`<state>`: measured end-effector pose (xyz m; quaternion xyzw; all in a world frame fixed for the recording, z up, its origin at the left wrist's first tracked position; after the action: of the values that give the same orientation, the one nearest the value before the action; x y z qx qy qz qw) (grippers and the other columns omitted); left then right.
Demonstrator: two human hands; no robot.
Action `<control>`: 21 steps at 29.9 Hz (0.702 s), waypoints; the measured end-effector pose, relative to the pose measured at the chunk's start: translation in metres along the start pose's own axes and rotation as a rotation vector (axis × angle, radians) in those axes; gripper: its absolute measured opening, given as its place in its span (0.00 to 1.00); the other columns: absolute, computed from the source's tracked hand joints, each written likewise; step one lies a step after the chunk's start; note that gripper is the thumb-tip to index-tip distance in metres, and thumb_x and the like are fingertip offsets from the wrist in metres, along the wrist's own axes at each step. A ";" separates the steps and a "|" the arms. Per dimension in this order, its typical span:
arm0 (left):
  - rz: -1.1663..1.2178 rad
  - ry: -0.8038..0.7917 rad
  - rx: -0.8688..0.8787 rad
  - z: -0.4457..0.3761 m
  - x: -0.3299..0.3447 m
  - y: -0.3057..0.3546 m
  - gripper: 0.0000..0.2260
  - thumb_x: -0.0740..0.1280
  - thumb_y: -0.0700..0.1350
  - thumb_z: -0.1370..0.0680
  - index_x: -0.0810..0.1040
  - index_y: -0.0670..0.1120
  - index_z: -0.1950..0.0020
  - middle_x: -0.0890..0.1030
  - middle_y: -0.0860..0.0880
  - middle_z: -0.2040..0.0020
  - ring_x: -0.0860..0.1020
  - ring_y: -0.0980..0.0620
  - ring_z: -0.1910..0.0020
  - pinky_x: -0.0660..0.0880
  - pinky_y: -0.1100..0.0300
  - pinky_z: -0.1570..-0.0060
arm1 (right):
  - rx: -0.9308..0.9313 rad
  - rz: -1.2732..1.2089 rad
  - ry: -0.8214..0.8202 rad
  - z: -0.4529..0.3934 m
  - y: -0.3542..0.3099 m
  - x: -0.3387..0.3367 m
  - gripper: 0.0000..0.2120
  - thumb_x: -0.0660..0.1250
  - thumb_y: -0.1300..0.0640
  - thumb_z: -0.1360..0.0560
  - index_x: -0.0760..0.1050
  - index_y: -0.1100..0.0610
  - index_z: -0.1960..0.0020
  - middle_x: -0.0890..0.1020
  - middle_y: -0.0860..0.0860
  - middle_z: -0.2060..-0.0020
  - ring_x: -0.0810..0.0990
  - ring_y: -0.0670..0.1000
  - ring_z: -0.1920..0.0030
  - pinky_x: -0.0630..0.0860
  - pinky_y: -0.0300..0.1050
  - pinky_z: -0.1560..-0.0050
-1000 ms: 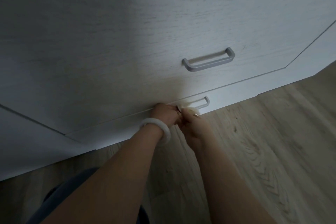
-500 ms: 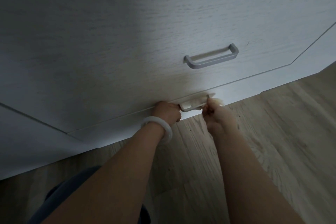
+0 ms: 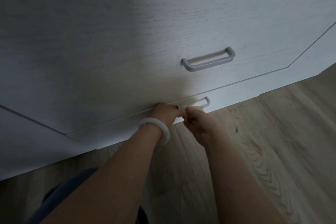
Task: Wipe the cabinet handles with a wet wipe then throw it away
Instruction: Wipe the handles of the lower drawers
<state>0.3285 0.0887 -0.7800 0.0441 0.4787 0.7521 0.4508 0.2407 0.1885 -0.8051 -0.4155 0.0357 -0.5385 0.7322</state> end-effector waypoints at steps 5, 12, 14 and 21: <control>-0.003 -0.004 -0.016 0.002 0.002 0.003 0.16 0.70 0.45 0.25 0.79 0.36 0.43 0.80 0.37 0.42 0.79 0.41 0.42 0.71 0.62 0.57 | -0.086 -0.142 0.155 -0.013 -0.018 -0.017 0.11 0.65 0.66 0.23 0.70 0.59 0.64 0.72 0.50 0.75 0.73 0.45 0.73 0.74 0.35 0.71; -0.047 0.004 -0.027 0.006 0.001 0.004 0.13 0.67 0.39 0.25 0.79 0.35 0.42 0.80 0.37 0.41 0.78 0.41 0.41 0.68 0.68 0.64 | -0.055 -0.136 0.168 -0.018 -0.026 -0.024 0.10 0.66 0.63 0.23 0.70 0.57 0.62 0.69 0.48 0.78 0.69 0.42 0.80 0.71 0.34 0.76; -0.028 -0.028 -0.059 0.011 0.006 0.007 0.13 0.65 0.37 0.24 0.77 0.33 0.42 0.78 0.36 0.39 0.77 0.40 0.40 0.72 0.62 0.59 | -0.045 -0.095 0.157 -0.019 -0.030 -0.024 0.10 0.66 0.63 0.23 0.71 0.57 0.62 0.69 0.47 0.80 0.69 0.42 0.80 0.71 0.35 0.76; 0.051 0.015 -0.137 0.045 0.023 0.003 0.32 0.64 0.34 0.26 0.63 0.55 0.26 0.68 0.50 0.27 0.72 0.50 0.36 0.70 0.62 0.47 | -0.163 -0.050 0.330 0.001 -0.018 -0.020 0.08 0.67 0.65 0.24 0.74 0.63 0.62 0.77 0.56 0.68 0.79 0.49 0.68 0.79 0.42 0.60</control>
<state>0.3360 0.1354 -0.7620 0.0198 0.4284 0.7946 0.4298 0.2191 0.2047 -0.8007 -0.3802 0.1884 -0.6128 0.6666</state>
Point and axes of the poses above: each hand's wrist, its own z-axis away from the middle knuckle, its own x-axis out of the palm, y = z × x, the point moved 6 cm from there along -z, towards the middle knuckle
